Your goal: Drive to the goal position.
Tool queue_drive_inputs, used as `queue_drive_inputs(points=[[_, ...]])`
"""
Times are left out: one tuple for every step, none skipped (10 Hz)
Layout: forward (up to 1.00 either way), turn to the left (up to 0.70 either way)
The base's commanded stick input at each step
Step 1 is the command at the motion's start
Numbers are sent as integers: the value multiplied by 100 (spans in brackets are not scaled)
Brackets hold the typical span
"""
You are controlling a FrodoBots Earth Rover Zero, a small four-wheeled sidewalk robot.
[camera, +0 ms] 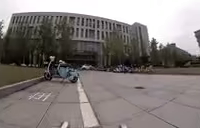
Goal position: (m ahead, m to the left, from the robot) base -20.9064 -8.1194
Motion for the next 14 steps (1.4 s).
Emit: queue_drive_inputs(points=[[70, -34], [70, -34], [70, -34], [70, -34], [70, -34], [70, -34], [70, -34], [70, -34], [70, -34], [70, -34], [70, -34], [70, -34], [70, -34], [70, -34]])
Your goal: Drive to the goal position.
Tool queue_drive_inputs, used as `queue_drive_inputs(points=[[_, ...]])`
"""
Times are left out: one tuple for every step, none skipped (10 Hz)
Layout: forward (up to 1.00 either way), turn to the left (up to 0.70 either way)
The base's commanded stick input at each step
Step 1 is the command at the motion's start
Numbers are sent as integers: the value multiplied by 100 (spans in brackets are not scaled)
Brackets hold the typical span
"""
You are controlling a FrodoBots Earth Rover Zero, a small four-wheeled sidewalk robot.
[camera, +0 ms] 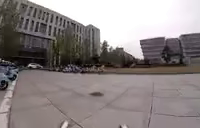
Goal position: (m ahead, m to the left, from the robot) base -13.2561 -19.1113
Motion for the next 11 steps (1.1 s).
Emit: queue_drive_inputs(points=[[70, -34], [70, -34], [70, -34], [70, -34], [70, -34], [70, -34], [70, -34], [70, -34], [70, -34], [70, -34], [70, -34]])
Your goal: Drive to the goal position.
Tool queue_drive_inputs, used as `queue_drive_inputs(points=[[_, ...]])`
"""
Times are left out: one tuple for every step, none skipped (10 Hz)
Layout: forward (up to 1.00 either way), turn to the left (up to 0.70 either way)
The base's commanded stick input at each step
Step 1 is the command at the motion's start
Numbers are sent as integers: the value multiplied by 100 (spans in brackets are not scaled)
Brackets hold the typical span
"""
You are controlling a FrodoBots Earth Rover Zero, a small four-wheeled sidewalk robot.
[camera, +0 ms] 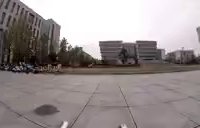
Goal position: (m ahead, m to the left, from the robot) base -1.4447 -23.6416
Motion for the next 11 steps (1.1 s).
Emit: queue_drive_inputs(points=[[70, -34], [70, -34], [70, -34], [70, -34], [70, -34], [70, -34], [70, -34], [70, -34], [70, -34], [70, -34], [70, -34]])
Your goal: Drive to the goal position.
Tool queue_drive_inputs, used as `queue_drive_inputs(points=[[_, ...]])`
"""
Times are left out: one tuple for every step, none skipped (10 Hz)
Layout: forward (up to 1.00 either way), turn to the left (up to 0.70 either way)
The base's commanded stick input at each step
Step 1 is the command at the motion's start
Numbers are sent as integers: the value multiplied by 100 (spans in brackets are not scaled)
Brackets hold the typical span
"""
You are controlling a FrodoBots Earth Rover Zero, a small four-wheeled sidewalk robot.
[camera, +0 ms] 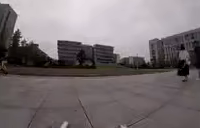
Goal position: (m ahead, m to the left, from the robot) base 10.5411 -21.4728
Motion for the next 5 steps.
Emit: queue_drive_inputs(points=[[70, -34], [70, -34], [70, -34], [70, -34], [70, -34]])
